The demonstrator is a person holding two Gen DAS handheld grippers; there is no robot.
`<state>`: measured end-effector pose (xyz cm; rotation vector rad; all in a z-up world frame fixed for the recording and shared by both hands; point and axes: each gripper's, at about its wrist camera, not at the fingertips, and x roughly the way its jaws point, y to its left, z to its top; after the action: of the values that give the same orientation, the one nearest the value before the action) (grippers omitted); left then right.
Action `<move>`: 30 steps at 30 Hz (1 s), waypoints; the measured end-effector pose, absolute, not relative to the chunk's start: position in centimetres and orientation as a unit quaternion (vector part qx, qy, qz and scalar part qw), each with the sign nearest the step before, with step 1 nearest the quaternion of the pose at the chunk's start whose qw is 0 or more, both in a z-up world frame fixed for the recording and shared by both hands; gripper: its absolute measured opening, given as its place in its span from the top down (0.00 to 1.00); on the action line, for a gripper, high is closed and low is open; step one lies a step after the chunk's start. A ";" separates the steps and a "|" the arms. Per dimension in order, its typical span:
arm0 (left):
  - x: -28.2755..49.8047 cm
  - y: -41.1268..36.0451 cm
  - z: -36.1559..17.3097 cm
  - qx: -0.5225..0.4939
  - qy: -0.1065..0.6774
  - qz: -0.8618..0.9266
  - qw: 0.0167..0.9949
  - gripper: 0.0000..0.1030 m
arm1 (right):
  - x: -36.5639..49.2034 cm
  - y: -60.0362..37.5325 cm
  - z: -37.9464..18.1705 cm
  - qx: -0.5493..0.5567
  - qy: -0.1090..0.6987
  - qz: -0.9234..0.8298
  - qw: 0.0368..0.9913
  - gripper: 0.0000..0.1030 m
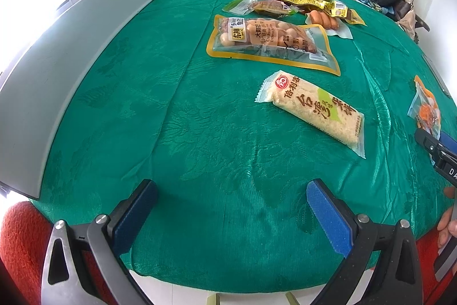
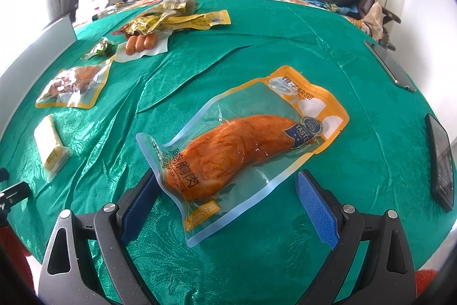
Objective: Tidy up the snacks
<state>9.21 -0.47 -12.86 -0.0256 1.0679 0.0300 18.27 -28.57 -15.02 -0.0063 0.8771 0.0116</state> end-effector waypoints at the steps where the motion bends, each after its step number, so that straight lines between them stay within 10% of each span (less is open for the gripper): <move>1: 9.2 -0.5 -12.9 -0.012 0.509 0.014 0.861 0.00 | 18.3 -28.6 -15.0 -0.003 0.425 0.006 0.905 0.06; 30: 9.3 -0.5 -13.0 -0.006 0.493 0.005 0.870 0.00 | 18.2 -28.6 -15.1 -0.003 0.423 0.007 0.906 0.06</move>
<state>9.29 -0.51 -13.00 -0.0123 1.0321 0.0107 18.17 -28.58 -15.13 -0.0055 0.8732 0.0137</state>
